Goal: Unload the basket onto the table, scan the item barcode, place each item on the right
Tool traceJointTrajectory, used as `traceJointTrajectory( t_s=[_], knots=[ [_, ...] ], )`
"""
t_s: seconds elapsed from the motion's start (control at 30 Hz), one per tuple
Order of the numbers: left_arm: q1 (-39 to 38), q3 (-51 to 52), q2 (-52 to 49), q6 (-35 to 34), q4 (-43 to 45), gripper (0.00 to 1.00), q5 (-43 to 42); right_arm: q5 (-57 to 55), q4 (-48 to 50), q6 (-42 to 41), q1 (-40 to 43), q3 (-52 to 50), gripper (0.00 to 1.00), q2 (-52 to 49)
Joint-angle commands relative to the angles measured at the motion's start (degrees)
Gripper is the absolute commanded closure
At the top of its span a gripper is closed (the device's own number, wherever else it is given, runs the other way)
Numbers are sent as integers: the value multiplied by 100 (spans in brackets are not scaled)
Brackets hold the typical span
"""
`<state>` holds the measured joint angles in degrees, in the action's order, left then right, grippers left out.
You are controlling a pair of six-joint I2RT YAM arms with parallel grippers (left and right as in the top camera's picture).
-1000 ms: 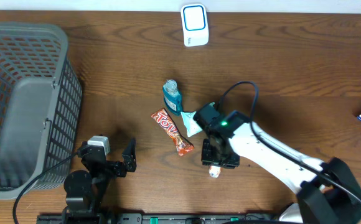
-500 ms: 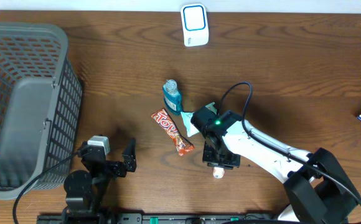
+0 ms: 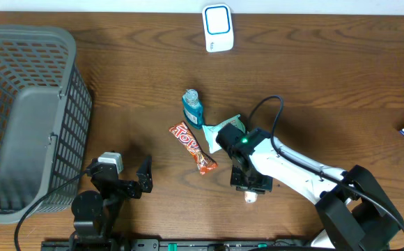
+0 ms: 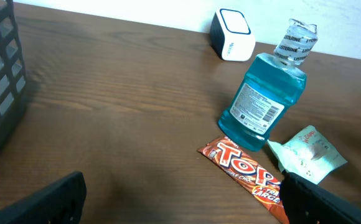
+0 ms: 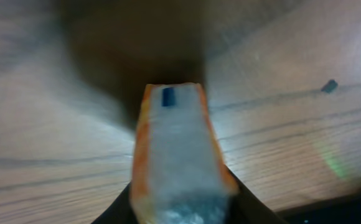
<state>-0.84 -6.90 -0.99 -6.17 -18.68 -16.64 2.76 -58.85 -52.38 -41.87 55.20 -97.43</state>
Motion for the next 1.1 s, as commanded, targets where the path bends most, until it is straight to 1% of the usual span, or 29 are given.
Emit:
traceJointTrajectory(
  t_s=[0.0,0.03,0.1,0.17,0.23,0.27,0.33,0.47,0.5,0.53,0.6,0.67,0.73,0.8,0.87,0.93,0.97,1.03,1.07],
  knots=[
    [24,76,2,-11,-149,2,-87,-42,-4,-74,-24,-133,82,-20],
    [24,76,2,-13,-149,2,-87,9,-7,-72,-24,-133,92,-20],
    [24,76,2,-11,-149,2,-87,199,-7,-68,-24,-131,99,-20],
    [24,76,2,-13,-149,1,-87,470,42,168,-7,-114,99,-20],
    [24,76,2,-13,-149,1,-87,953,70,817,74,-26,99,-20],
    [24,76,2,-13,-149,2,-87,1257,52,1174,136,35,99,-17],
    [24,76,2,-13,-149,2,-87,2194,15,2142,332,219,99,-17],
    [24,76,2,-13,-149,2,-87,4863,-96,4695,813,546,99,-17],
    [24,76,2,-11,-149,2,-87,5521,-157,5228,922,577,99,-17],
    [24,76,2,-13,-149,1,-87,5947,-177,5499,1010,577,99,-17],
    [24,76,2,-13,-149,2,-87,6581,-205,5718,1158,577,99,-20],
    [24,76,2,-13,-149,2,-87,6992,-212,5711,1261,577,99,-20],
    [24,76,2,-13,-149,2,-87,7427,-284,5611,1314,577,95,-20],
    [24,76,2,-13,-149,2,-87,7785,-289,5523,1349,577,96,-20],
    [24,76,2,-13,-149,1,-87,7814,-208,5539,1360,577,95,-20],
    [24,76,2,-13,-149,2,-87,7455,-17,5591,1370,577,95,-20],
    [24,76,2,-13,-149,1,-87,7036,136,5591,1373,577,94,-20],
    [24,76,2,-13,-149,2,-87,5840,485,5580,1370,577,99,-20],
    [24,76,2,-11,-149,2,-87,5049,697,5506,1368,577,99,-20]
  ],
)
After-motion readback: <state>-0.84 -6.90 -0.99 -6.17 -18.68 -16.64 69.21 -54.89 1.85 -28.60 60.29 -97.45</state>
